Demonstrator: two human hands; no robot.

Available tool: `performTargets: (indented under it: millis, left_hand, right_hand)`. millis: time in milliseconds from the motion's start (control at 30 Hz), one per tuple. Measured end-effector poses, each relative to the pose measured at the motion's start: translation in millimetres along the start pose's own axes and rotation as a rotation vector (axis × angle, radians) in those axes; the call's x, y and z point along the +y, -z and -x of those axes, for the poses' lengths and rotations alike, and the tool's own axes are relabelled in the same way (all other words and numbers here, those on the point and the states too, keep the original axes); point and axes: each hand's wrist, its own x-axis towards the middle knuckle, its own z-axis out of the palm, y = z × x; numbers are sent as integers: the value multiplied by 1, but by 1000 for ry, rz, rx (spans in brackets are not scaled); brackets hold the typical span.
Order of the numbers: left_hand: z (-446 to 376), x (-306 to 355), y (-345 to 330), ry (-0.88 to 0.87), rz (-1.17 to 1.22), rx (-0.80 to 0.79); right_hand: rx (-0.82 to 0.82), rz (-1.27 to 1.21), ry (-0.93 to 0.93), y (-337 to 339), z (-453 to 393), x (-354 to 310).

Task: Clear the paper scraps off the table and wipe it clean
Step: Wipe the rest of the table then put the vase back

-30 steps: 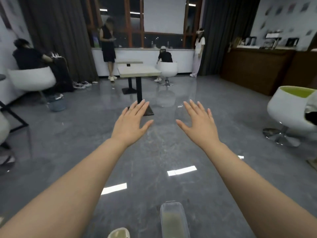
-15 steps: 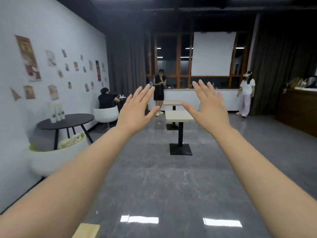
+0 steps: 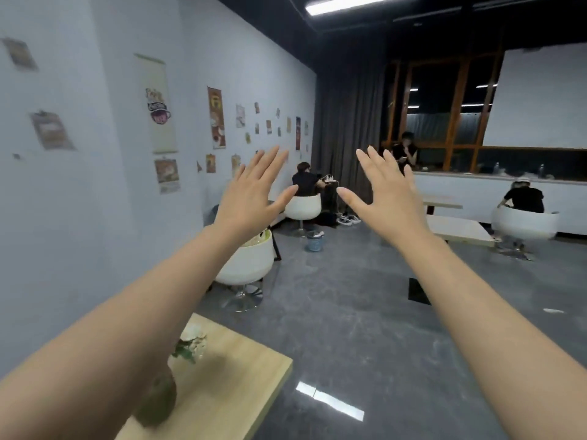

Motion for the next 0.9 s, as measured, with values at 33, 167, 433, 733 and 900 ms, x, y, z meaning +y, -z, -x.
performTargets:
  millis: [33,167,433,733,900]
  left_hand:
    - [12,-15,11,23,-25,-11]
    - [67,-77,59,129,-125,-58]
    - [197,-187,149,335,-291,-124]
    - [332,-247,190,622,-417,-236]
    - [394,-265,179,766,-388,-322]
  right_hand:
    - [-13,-20,20,-6,1,-18]
    - [-76,-113,93,-35,10,-94]
    - [-214,-261,251,-95,45,-243]
    - [-415,-488,385,-157,115,-377]
    - [-567,-571,432,-200,155,-425]
